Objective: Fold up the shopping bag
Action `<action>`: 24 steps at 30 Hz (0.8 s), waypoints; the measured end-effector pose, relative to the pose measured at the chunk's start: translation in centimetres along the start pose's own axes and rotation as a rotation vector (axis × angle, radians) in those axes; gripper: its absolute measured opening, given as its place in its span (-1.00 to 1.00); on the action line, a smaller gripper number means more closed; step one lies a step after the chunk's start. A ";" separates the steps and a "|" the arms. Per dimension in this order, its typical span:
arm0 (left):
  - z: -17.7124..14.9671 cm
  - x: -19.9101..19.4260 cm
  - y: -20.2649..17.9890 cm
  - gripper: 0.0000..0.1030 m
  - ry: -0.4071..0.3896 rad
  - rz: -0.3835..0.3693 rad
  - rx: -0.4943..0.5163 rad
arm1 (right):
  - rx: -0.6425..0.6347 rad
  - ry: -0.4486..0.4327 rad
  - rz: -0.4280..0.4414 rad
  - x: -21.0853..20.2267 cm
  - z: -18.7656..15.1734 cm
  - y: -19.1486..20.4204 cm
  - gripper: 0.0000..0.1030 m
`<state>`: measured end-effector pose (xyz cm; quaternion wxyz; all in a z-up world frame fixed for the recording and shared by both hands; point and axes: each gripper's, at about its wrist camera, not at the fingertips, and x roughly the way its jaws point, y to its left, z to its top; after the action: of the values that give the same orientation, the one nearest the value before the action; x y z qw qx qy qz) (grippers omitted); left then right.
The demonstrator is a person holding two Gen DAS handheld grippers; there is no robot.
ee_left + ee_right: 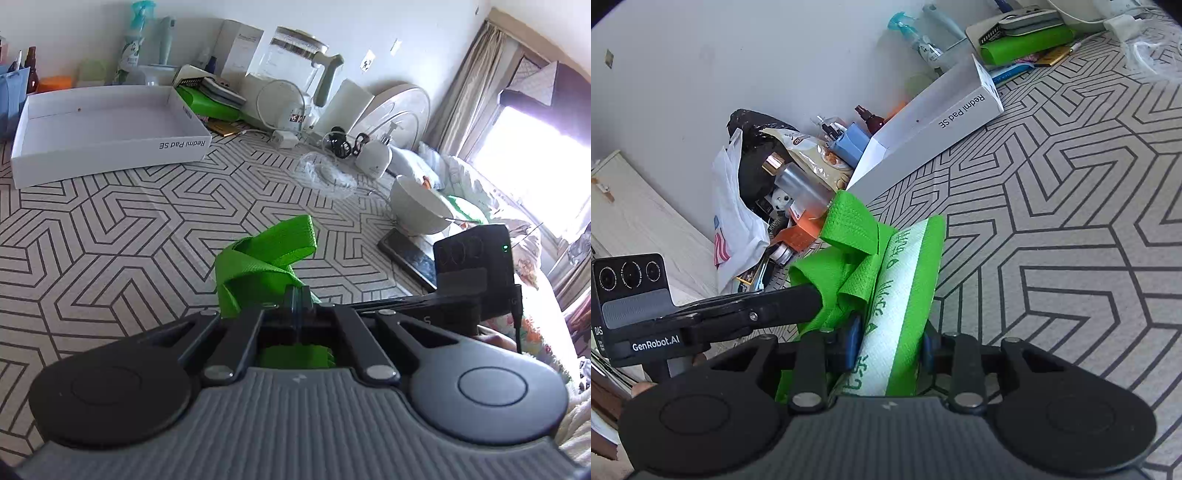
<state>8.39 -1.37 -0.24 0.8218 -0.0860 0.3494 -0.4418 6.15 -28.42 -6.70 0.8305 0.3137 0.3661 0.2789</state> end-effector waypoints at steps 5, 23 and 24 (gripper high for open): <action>-0.2 0.5 1.6 -0.98 0.013 -0.034 -0.102 | -0.067 0.038 -0.022 0.3 0.5 0.8 -0.36; 0.3 3.4 1.3 -0.92 0.104 -0.008 -0.171 | 0.104 0.088 0.016 -0.9 1.3 -1.2 -0.29; 0.3 3.5 1.4 -0.92 0.106 -0.016 -0.176 | 0.114 0.093 0.015 -1.0 1.3 -1.4 -0.29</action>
<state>10.78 -3.35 -2.34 0.7879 -0.1371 0.4289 -0.4201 6.93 -30.43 -6.53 0.7914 0.3499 0.4170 0.2783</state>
